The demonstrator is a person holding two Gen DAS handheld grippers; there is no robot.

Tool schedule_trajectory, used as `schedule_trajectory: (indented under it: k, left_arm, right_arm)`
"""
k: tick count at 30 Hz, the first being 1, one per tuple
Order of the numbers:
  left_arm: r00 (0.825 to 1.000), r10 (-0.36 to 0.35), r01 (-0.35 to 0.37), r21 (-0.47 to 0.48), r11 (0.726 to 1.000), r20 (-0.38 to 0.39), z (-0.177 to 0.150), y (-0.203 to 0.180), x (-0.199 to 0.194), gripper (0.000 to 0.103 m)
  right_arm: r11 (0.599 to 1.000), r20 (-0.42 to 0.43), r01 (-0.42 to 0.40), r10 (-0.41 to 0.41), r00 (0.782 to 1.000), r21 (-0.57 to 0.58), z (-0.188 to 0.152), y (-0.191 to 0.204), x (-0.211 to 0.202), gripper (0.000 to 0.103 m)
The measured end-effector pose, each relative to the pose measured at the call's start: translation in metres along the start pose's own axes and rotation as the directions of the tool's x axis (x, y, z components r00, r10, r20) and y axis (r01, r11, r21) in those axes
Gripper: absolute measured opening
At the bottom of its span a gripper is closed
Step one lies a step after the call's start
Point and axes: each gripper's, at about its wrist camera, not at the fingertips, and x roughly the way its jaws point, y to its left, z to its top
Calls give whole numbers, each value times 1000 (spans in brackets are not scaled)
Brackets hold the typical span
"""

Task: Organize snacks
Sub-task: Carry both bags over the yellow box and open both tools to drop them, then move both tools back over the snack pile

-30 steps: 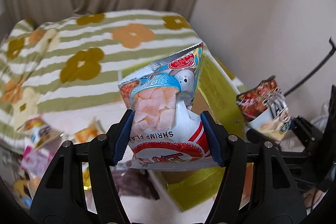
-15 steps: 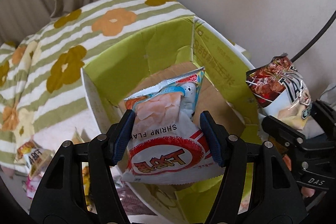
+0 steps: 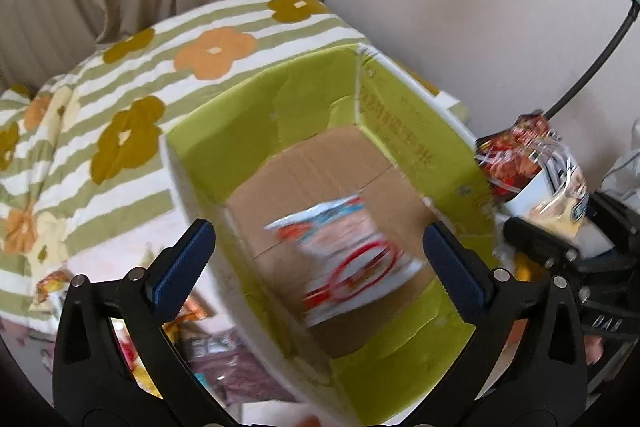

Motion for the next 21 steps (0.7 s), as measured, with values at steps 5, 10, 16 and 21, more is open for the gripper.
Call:
schedule_trajectory:
  k: [5, 10, 16, 21]
  left_arm:
    - [999, 43, -44, -40, 998, -12, -19, 15, -10, 103]
    - [998, 57, -56, -83, 995, 8, -29, 25, -25, 103]
    - [996, 85, -80, -107, 991, 41, -33, 32, -45, 103]
    - [994, 99, -92, -128, 987, 50, -43, 35, -56, 103]
  right_arm:
    - [1000, -25, -15, 15, 1000, -13, 0, 5, 3, 71]
    - [998, -53, -52, 50, 997, -30, 4, 14, 9, 72]
    - [996, 0, -72, 72, 997, -59, 6, 20, 12, 103]
    - [994, 38, -95, 97, 995, -61, -4, 20, 5, 103]
